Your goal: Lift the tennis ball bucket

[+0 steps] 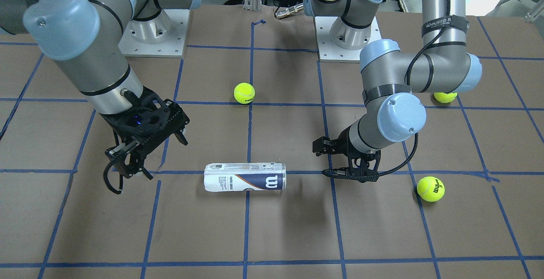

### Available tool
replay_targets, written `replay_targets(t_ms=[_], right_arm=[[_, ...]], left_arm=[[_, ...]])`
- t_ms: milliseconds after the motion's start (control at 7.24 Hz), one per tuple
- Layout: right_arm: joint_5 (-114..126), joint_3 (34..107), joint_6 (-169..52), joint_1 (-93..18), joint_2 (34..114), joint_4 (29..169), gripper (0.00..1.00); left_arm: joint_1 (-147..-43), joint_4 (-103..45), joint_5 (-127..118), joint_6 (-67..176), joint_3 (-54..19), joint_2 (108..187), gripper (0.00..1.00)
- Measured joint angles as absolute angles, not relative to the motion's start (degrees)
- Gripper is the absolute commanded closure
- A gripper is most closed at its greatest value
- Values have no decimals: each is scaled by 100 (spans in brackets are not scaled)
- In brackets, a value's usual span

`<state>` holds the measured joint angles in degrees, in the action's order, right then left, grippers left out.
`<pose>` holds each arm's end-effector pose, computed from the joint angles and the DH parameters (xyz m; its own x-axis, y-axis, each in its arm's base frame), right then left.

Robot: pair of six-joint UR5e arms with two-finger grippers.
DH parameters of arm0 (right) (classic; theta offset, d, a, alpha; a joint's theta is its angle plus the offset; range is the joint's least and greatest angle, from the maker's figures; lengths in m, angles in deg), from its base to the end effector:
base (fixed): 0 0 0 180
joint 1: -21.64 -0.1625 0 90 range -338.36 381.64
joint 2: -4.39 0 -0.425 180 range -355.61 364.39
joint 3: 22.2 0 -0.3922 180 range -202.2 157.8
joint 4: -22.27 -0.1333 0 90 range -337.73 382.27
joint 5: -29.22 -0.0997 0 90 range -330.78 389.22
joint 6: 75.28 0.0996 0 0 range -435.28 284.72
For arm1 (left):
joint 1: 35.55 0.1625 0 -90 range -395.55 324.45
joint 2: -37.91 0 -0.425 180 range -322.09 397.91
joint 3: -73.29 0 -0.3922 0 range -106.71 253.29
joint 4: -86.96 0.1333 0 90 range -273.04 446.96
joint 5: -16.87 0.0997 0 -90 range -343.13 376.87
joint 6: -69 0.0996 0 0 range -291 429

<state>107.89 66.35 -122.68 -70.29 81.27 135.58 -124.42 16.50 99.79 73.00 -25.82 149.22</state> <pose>0.1729 -0.5924 0.4215 -0.6381 -0.7697 0.0183 -0.7427 0.6091 -0.2782 -0.1343 -0.5747 0.2440 -0.9907 0.0258 0.1339 0.0499 0.9824 0.1798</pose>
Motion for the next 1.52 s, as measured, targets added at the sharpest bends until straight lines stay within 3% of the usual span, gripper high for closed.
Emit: replay_targets(t_ms=[1106,1244,1382,1520], right_arm=[[11294,6665,-8791,-6680,8815,12585,0],[11395,6665,-8361,-6689,8905,12363,0],[11485,6668,-8001,-6696,8967,12215,0],[11607,6671,-7725,-6700,9009,12136,0]], left_arm=[[-11988,2018,5176,8143,-2821,15871,0],[-11986,2023,4845,8272,-2812,16049,11],[-11992,2036,4606,8340,-2816,16168,71],[-12011,2065,4495,8370,-2826,16217,100]])
